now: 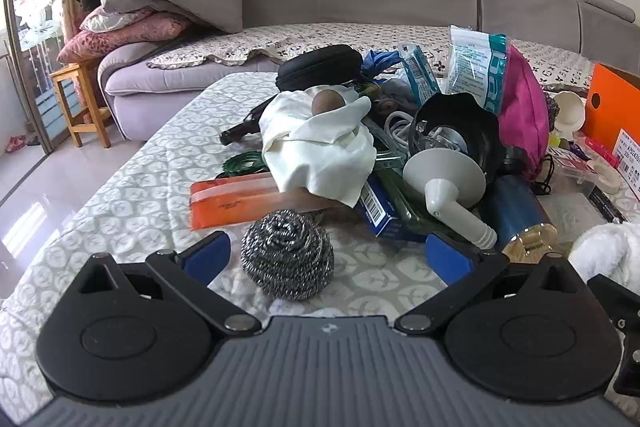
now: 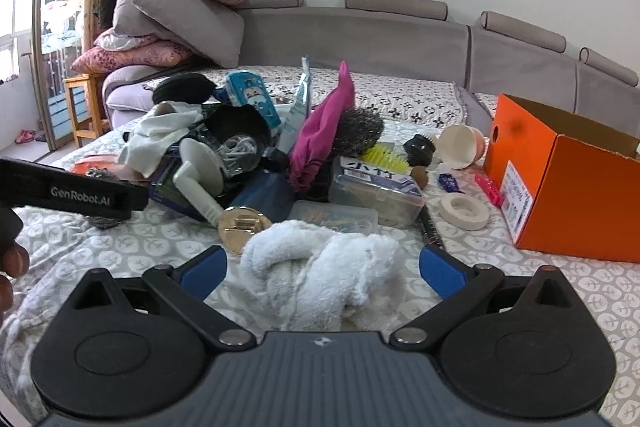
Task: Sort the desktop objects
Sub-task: 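Grasp the steel wool scrubber with the left gripper while the right gripper grasps the white towel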
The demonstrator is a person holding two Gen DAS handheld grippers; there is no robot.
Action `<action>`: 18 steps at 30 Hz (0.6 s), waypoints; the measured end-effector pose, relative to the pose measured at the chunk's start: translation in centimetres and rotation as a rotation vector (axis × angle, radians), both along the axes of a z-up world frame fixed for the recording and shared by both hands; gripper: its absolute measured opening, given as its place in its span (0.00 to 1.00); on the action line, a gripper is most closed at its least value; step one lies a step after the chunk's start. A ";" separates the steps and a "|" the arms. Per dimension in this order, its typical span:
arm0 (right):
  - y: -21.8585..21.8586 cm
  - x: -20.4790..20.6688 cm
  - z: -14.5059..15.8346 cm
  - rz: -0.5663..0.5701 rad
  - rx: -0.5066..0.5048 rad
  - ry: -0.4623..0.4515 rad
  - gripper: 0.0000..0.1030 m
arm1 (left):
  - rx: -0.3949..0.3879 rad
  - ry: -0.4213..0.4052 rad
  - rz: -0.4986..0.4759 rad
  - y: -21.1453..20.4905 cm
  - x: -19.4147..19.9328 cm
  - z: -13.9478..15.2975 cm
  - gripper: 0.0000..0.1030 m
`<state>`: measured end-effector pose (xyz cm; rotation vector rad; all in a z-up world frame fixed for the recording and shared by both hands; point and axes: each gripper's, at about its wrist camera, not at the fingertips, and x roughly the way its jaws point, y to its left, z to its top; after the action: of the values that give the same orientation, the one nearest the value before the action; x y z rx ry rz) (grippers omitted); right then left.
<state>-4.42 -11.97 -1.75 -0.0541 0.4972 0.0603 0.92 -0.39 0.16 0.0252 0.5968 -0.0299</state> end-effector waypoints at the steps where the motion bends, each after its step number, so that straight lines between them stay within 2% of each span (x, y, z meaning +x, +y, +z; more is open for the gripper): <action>1: -0.1 0.1 -0.1 0.000 -0.002 0.002 1.00 | 0.000 0.012 -0.017 0.0 0.2 -0.1 1.00; 4: -0.3 0.5 -0.4 -0.009 0.000 0.016 1.00 | 0.034 0.028 -0.020 0.0 1.0 -0.5 1.00; 11: -0.5 0.9 -0.8 0.013 0.017 0.029 1.00 | -0.046 0.078 0.029 1.7 1.0 -1.1 1.00; 13: -0.3 1.0 -0.8 0.018 0.021 0.032 0.98 | -0.057 0.075 0.029 2.0 0.9 -1.1 1.00; 14: -0.3 1.1 -0.9 0.022 0.022 0.034 0.93 | -0.063 0.065 0.030 2.0 0.8 -1.1 1.00; 15: -0.2 1.2 -0.9 0.027 0.022 0.041 0.88 | -0.058 0.061 0.031 2.0 0.8 -1.1 0.97; 16: -0.1 1.3 -1.0 0.031 0.019 0.048 0.88 | -0.044 0.065 0.032 1.9 0.8 -1.1 0.86; 17: 0.0 1.2 -1.1 0.026 0.013 0.047 0.85 | -0.032 0.080 0.031 1.8 0.9 -1.2 0.66; 18: -0.1 1.2 -1.0 0.024 0.014 0.043 0.83 | -0.020 0.095 0.026 1.9 1.0 -1.5 0.55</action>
<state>-3.20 -12.08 -2.79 -0.0450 0.5390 0.0885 1.91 1.49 -1.29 -0.0034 0.6913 -0.0114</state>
